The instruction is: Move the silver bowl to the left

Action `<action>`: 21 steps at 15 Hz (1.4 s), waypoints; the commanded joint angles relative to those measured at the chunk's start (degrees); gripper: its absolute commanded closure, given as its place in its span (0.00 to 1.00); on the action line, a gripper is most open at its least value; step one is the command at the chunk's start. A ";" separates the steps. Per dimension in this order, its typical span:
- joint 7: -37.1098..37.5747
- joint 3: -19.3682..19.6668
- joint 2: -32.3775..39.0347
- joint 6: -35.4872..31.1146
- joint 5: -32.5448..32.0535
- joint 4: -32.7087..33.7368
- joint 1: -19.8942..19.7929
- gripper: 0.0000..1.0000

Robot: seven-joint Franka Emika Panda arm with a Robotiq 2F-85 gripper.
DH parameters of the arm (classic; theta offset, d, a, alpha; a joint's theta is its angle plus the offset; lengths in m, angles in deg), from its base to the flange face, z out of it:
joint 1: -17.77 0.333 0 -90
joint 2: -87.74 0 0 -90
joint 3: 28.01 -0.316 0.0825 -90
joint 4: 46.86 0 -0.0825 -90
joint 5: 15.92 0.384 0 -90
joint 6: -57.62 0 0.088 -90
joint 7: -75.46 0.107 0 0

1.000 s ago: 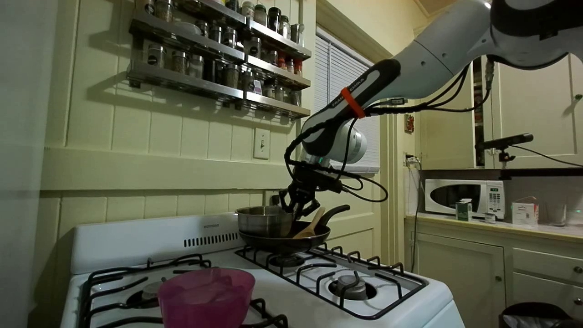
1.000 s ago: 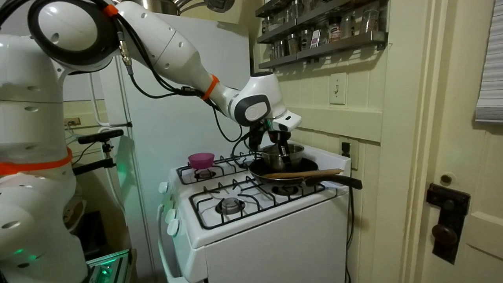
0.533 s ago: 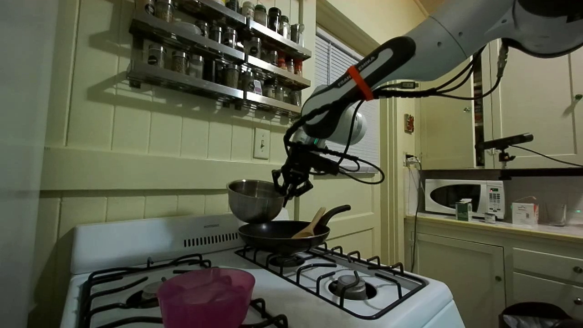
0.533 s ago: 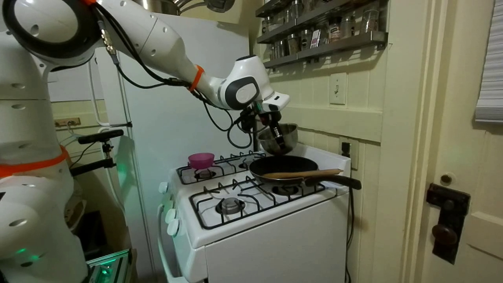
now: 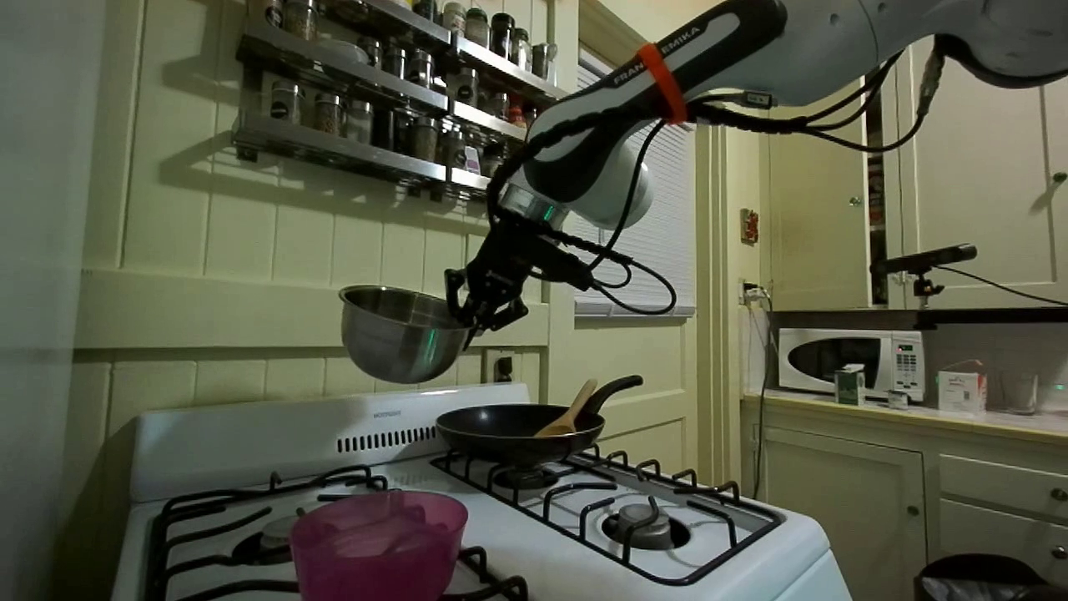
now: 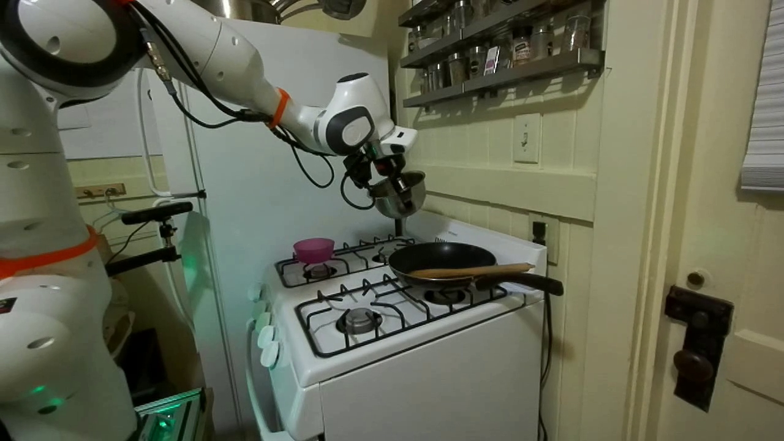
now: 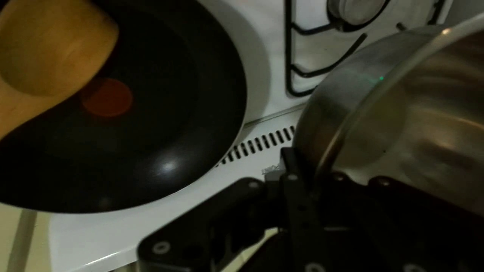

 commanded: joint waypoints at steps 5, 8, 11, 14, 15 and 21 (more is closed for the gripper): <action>-6.70 -2.29 9.31 9.54 1.84 8.66 2.33 0.99; -8.02 -2.62 13.52 12.18 2.07 12.09 2.88 0.99; -8.83 -2.56 17.99 14.26 1.38 16.31 3.75 0.99; -8.48 -2.09 22.41 15.23 0.74 20.81 4.55 0.99; -8.68 -2.10 23.65 15.46 0.84 22.18 4.73 0.99; -9.15 -2.31 28.76 19.14 1.59 29.42 5.80 0.99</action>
